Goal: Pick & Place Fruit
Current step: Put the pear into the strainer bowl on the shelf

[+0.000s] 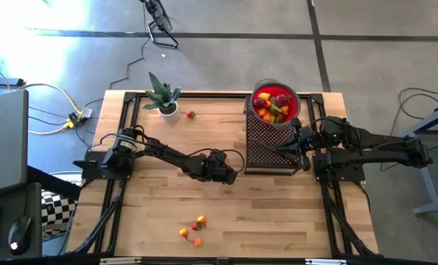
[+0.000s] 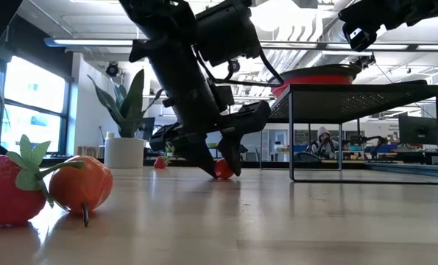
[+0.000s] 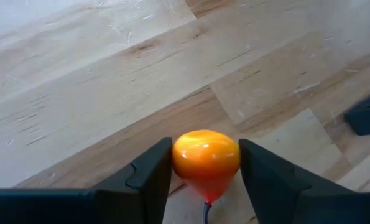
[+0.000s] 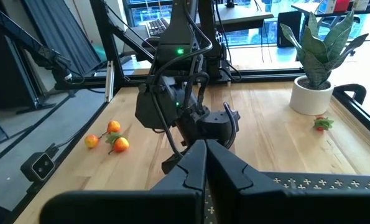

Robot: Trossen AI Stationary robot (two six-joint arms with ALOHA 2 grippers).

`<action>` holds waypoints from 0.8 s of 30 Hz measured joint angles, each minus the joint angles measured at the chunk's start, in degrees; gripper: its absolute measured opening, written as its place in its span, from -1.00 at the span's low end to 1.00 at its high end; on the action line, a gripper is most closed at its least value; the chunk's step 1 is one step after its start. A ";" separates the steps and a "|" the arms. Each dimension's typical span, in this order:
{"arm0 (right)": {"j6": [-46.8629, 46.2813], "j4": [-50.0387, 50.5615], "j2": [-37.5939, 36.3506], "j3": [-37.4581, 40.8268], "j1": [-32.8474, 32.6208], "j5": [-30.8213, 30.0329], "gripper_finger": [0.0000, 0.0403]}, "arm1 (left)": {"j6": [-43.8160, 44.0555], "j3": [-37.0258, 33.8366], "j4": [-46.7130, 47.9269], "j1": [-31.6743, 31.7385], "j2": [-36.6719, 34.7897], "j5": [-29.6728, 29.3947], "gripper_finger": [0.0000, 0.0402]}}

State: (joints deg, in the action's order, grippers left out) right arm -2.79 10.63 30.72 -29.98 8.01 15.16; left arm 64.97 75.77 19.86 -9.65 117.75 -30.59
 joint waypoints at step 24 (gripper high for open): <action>0.00 0.00 0.00 -0.01 -0.02 0.00 -0.98 | -1.81 0.00 0.87 -0.07 -0.47 1.37 -0.21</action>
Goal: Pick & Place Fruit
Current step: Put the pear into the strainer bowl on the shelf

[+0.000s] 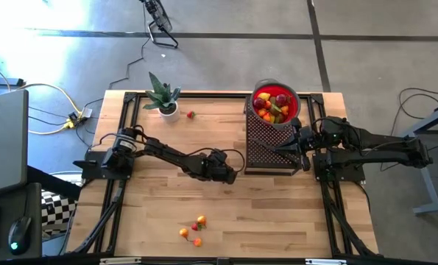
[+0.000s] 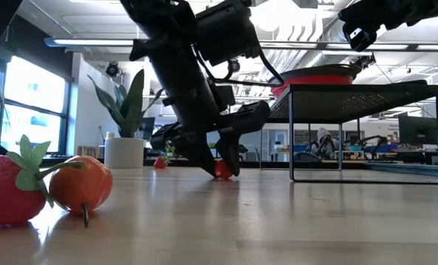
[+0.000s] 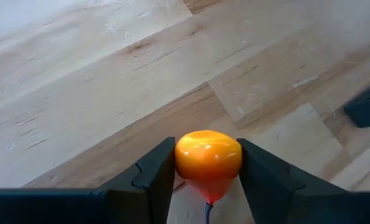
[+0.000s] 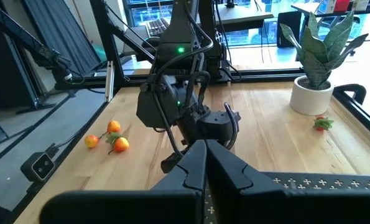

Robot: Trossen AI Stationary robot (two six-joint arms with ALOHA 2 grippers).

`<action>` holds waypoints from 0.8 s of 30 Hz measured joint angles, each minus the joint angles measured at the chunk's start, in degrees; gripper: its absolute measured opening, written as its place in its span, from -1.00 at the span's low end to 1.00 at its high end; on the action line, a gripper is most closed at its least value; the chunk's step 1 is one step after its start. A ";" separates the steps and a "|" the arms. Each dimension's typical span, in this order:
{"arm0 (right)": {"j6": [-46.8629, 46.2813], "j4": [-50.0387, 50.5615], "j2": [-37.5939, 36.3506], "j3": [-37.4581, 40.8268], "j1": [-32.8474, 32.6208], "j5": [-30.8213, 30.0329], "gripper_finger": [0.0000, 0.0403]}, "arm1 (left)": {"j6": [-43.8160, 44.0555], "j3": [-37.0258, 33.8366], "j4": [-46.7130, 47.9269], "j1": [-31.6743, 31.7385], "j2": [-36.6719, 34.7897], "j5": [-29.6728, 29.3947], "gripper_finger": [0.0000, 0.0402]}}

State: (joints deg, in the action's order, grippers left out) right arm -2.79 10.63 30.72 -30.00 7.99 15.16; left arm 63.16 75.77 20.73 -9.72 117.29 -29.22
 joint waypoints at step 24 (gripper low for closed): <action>0.00 1.82 -0.09 0.02 0.00 0.31 -0.98 | -12.88 -0.04 3.39 -0.02 -13.84 -5.74 -0.21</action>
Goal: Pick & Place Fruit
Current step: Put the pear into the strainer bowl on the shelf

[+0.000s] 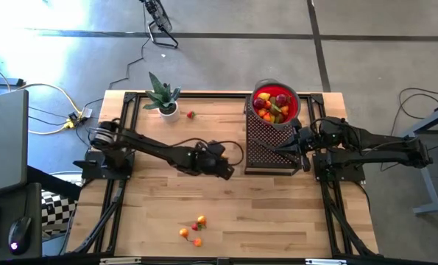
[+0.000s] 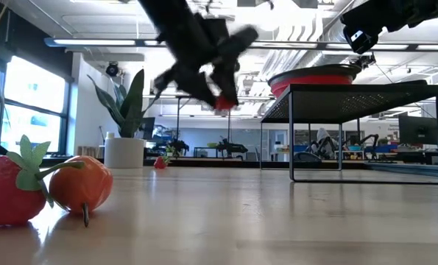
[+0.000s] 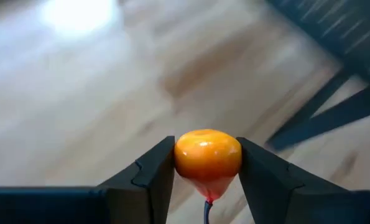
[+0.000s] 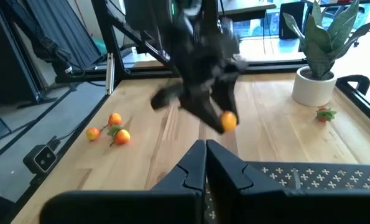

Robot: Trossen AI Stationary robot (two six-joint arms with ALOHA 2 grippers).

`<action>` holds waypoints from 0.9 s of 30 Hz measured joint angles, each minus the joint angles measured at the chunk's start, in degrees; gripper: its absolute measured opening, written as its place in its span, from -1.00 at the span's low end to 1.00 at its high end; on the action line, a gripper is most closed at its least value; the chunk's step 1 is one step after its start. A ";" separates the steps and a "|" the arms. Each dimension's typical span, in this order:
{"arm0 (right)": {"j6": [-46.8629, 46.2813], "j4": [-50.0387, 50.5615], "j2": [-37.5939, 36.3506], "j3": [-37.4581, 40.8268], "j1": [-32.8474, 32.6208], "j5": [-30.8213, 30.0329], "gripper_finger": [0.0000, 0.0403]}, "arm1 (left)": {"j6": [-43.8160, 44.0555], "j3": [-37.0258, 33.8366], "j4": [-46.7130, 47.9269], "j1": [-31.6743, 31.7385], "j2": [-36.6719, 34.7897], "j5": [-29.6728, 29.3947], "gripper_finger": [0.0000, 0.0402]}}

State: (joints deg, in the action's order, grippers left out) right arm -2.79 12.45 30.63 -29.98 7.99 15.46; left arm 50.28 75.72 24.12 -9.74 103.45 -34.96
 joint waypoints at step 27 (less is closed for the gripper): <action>-0.39 1.06 0.00 -0.02 0.00 0.04 -0.98 | -39.22 4.66 -38.14 13.34 -7.84 14.16 -0.21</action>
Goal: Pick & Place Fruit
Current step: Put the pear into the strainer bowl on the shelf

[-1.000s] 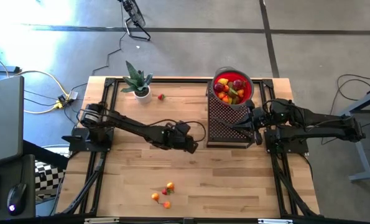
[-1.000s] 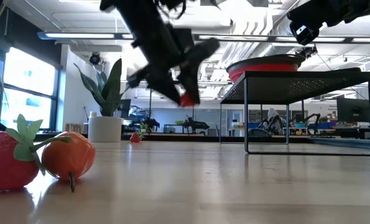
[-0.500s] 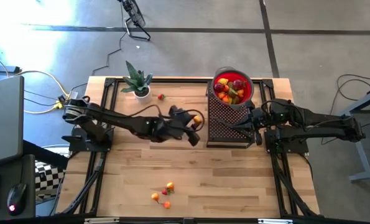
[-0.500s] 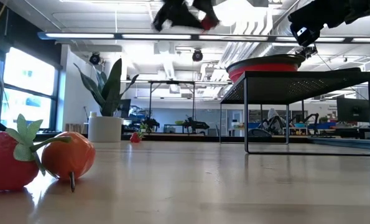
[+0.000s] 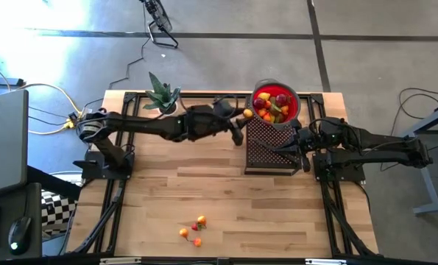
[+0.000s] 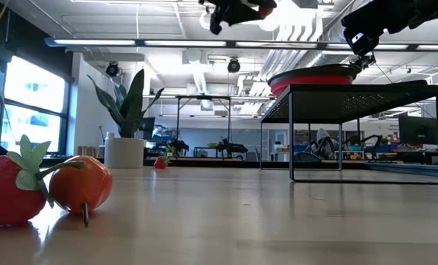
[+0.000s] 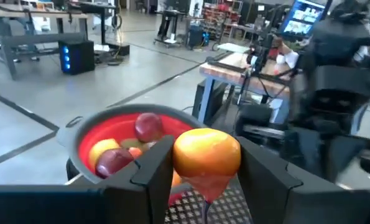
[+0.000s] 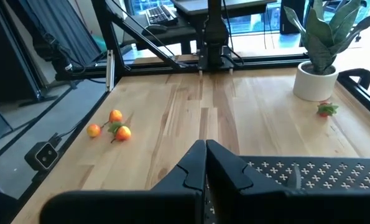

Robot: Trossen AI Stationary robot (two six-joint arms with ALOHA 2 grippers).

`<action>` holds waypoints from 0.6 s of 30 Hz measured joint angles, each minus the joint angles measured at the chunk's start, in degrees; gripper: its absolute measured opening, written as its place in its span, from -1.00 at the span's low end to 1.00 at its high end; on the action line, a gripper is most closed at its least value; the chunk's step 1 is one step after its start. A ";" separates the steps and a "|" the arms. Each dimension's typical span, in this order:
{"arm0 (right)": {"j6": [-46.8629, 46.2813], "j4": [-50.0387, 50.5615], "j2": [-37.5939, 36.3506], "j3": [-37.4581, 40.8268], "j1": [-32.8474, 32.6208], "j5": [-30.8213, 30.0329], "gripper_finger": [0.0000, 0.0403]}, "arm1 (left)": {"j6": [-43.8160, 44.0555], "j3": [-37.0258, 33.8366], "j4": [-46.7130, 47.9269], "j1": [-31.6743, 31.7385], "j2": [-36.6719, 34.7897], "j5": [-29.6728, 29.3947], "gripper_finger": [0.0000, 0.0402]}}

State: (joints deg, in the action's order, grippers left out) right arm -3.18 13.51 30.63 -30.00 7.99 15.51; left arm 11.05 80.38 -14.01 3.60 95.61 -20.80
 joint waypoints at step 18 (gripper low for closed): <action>-0.31 -0.43 0.02 0.00 0.00 0.02 -0.98 | -2.19 8.53 -7.29 4.79 11.24 5.65 -0.21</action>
State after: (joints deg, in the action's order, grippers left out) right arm -3.49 13.08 30.65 -30.00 7.99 15.53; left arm 8.86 88.91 -21.30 8.39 106.85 -15.15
